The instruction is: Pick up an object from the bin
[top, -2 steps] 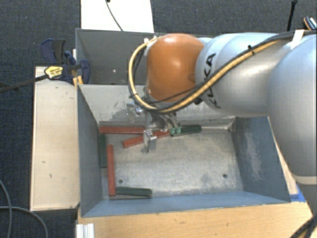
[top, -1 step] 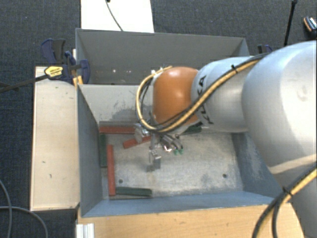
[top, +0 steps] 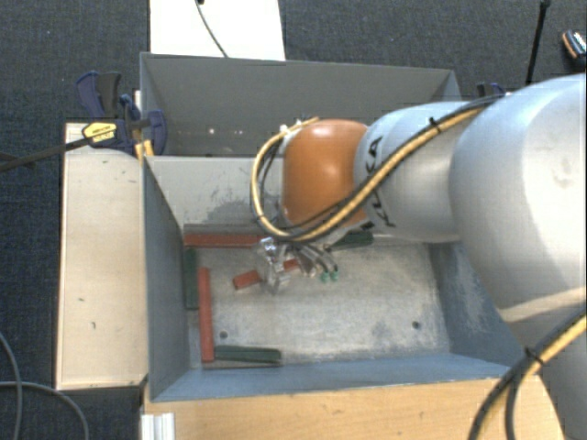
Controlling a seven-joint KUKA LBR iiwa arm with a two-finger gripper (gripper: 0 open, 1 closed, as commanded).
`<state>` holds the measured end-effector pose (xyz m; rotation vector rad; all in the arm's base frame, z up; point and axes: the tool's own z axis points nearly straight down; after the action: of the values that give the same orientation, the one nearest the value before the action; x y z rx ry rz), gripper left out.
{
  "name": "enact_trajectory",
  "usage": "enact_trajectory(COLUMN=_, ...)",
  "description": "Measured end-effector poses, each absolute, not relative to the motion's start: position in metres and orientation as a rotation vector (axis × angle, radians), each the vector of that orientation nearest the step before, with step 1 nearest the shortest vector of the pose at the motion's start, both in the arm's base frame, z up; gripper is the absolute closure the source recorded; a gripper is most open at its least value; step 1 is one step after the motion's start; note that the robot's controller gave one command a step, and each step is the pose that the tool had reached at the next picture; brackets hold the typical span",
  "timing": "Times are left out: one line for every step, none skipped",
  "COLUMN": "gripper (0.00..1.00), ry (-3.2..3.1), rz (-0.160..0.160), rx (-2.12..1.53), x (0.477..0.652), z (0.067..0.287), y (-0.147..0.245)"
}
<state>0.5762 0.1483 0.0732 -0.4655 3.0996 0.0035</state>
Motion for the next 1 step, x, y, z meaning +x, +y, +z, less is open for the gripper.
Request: enact_trajectory(gripper=1.0, ry=3.118, rz=0.01, rx=-0.294, x=0.5694, z=0.1612, y=0.2234)
